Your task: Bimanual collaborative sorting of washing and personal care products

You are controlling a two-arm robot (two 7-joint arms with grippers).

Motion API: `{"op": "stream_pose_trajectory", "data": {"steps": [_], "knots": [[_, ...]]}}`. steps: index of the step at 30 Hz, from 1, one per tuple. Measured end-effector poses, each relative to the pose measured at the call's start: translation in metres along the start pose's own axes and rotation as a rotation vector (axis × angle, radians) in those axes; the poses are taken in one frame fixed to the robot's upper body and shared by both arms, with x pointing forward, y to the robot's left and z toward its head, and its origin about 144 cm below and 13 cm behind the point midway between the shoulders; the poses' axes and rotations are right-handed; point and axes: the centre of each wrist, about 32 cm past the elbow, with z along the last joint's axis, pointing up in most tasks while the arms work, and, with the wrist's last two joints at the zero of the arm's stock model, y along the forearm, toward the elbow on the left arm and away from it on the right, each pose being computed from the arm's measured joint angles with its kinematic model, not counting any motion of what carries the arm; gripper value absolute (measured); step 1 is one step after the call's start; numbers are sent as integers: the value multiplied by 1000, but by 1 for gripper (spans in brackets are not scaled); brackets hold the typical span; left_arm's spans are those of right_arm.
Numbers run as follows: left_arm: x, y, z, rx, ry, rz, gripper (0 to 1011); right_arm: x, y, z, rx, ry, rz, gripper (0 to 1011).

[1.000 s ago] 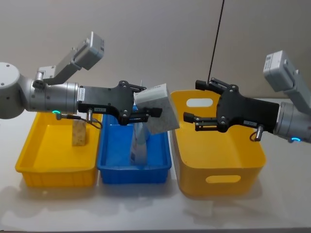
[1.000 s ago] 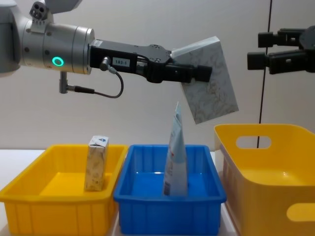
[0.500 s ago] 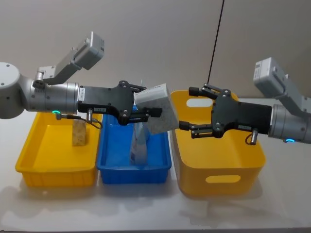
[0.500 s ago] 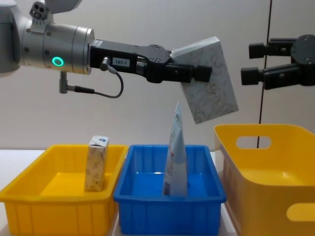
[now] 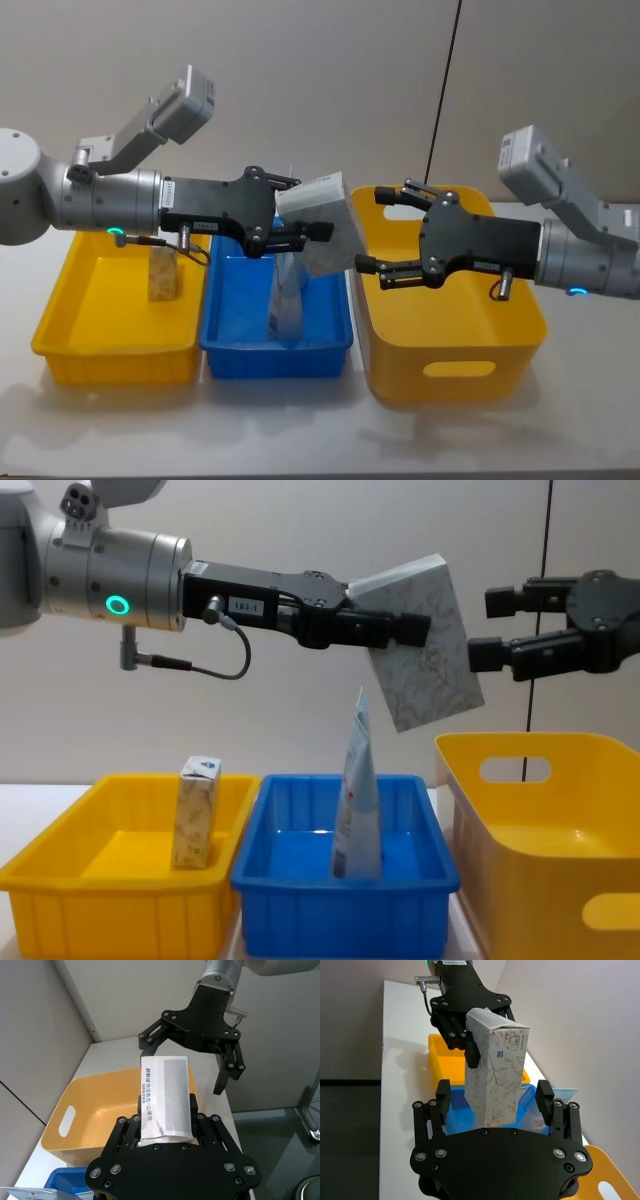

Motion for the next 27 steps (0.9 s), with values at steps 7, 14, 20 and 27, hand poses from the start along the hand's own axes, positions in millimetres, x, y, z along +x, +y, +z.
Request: {"op": "stream_pose_trajectory", "data": {"steps": [7, 14, 20, 27], "knots": [[0, 0, 0, 0, 0, 0, 390, 3, 7, -3, -3, -1, -7, 1001], [0, 0, 0, 0, 0, 0, 390, 3, 17, -7, -3, 5, -7, 1001], [0, 0, 0, 0, 0, 0, 390, 3, 28, -10, -2, 13, -4, 1001], [0, 0, 0, 0, 0, 0, 390, 2, 39, -13, -4, 23, -1, 1001]]}}
